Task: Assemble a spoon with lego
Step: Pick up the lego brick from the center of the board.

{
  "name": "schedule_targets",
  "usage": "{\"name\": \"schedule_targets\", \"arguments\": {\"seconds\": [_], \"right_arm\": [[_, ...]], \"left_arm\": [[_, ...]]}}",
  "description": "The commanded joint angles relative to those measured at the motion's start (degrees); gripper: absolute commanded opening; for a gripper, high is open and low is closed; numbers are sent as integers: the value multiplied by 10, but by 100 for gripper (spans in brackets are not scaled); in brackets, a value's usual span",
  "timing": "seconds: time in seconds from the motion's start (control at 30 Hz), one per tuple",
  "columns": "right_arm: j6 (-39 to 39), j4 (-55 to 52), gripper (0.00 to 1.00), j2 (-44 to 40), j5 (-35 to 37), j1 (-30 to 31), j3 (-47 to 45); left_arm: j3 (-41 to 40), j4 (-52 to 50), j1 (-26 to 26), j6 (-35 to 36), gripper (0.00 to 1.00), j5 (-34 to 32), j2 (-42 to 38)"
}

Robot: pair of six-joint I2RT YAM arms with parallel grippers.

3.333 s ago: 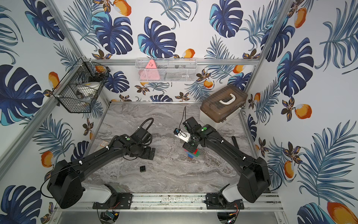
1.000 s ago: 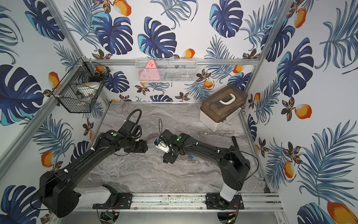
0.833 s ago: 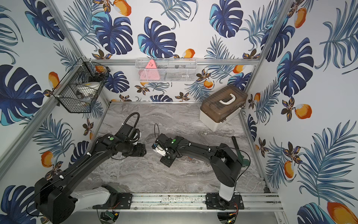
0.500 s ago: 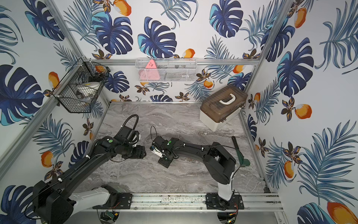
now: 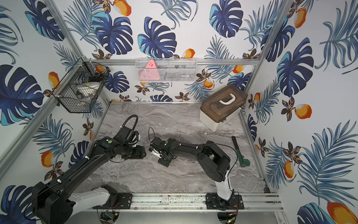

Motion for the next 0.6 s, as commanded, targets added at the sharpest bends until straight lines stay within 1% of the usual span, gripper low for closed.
{"name": "schedule_targets", "arguments": {"seconds": [0.0,0.2,0.37,0.57], "right_arm": [[-7,4,49,5,3,1,4],[-9,4,41,14,2,2,5],[-9,-1,28,12,1,2,9],[-14,-27,25,-38,19,0,11]], "left_arm": [[-1,1,1,-2,72,3,-1],[0,0,1,-2,72,2,0],[2,-1,1,-2,72,1,0],[1,14,1,0,72,6,6]]}}
